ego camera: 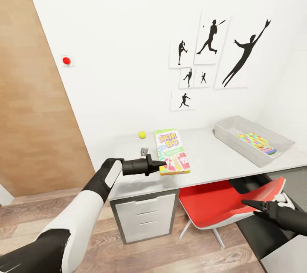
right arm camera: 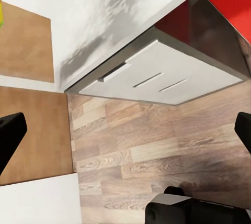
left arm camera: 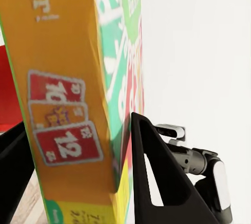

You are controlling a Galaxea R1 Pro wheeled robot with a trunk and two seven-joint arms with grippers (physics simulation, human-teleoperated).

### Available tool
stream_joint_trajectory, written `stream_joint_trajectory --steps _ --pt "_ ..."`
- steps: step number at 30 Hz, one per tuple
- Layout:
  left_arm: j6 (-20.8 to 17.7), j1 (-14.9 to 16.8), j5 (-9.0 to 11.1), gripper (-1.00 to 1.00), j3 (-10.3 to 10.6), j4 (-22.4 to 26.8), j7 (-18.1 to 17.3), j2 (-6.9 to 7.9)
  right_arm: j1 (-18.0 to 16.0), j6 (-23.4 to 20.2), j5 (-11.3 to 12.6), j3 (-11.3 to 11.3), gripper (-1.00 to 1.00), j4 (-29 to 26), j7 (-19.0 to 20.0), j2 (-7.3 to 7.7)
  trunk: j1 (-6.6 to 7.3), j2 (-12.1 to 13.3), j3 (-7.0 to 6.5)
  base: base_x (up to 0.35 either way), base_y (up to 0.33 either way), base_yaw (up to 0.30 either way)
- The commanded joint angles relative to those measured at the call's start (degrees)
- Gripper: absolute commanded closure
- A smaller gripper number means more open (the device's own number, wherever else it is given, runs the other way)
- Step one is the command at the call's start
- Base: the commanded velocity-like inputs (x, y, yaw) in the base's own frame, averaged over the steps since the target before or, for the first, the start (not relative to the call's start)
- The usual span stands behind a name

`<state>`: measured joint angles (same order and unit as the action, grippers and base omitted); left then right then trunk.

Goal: Put all the toys in the child's room - the three board games (two on the bed and one on the table), the two jigsaw puzzles on the table, and the tennis ball on the table - inside the toy box on the table in the child's room.

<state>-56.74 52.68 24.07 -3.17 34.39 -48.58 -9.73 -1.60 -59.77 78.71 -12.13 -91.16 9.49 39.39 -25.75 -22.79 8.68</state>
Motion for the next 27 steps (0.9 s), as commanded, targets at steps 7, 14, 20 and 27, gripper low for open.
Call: stream_joint_trajectory --steps 7,14,20,27 --pt "-0.2 0.1 -0.4 1.00 -0.6 0.0 -0.4 0.15 0.0 -0.2 -0.7 0.2 -1.00 0.0 0.4 -0.16 -0.04 -0.1 0.12 0.000 0.000 0.000" --pt "-0.2 0.1 -0.3 1.00 -0.7 0.0 -0.5 0.15 0.0 -0.2 -0.7 0.1 -1.00 0.0 0.4 -0.19 -0.04 -0.1 0.03 0.000 0.000 -0.040" --pt "-0.1 0.0 -0.3 1.00 -0.7 0.0 -0.5 0.15 -0.1 -0.2 -0.7 0.1 -1.00 0.0 0.4 -0.19 -0.04 -0.1 -0.34 0.000 -0.001 -0.192" --pt "0.0 -0.3 -0.2 1.00 -0.7 0.0 -0.5 0.15 0.0 -0.2 -0.7 0.1 -1.00 0.0 0.4 -0.19 -0.04 -0.1 -0.81 0.000 -0.166 -0.210"
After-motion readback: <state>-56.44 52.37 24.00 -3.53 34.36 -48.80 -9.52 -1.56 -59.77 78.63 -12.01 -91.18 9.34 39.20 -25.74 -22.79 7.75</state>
